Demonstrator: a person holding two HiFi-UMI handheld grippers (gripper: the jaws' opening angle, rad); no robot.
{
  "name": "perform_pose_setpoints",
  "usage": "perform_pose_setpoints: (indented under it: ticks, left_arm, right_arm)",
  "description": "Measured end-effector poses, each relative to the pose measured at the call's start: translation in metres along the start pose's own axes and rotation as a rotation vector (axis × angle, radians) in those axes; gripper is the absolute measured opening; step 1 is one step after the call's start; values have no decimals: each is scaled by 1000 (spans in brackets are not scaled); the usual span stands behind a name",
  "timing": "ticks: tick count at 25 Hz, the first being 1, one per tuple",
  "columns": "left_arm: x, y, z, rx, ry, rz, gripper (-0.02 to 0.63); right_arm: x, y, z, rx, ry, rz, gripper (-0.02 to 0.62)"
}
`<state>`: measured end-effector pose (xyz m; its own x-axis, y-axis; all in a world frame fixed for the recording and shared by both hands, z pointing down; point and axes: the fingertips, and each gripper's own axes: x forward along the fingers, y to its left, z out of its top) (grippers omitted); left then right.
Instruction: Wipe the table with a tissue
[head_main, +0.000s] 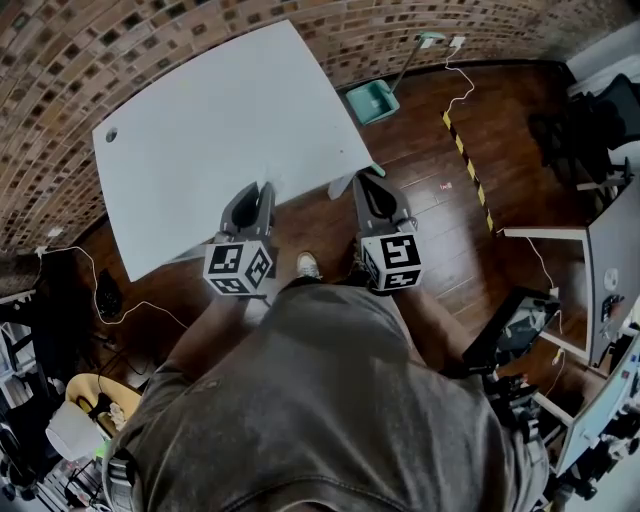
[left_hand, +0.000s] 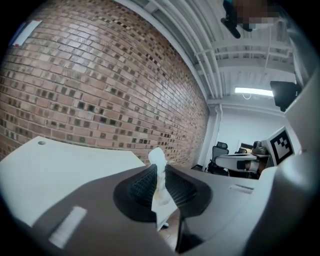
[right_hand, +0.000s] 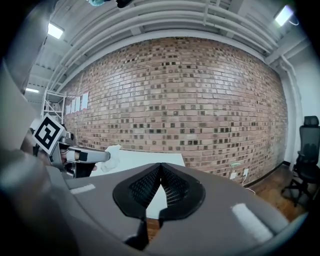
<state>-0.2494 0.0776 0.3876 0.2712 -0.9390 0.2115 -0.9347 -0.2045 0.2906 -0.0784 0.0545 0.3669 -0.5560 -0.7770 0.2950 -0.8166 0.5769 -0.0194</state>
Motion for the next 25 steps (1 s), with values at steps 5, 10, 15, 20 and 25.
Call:
perform_pose_setpoints:
  ticks: [5,10,15,20,25]
  left_arm:
    - [25,-2,-3,5,10,41,49]
    - [56,-8,-1,-2,21,110,49]
    - [90,-14,1,1,33,174,49]
    - [118,-20,7,15,40,225,49]
    - [137,-10,9,17,57,250,49]
  right_arm:
    - [18,-24,-5,9,3,38,15]
    - [44,-58,-3,10,15,100,15]
    - [70,-91,0,26,16,164,15]
    - [91,-119,-1,32,31,214,15]
    - [112,-130,-4,40,51,233,15]
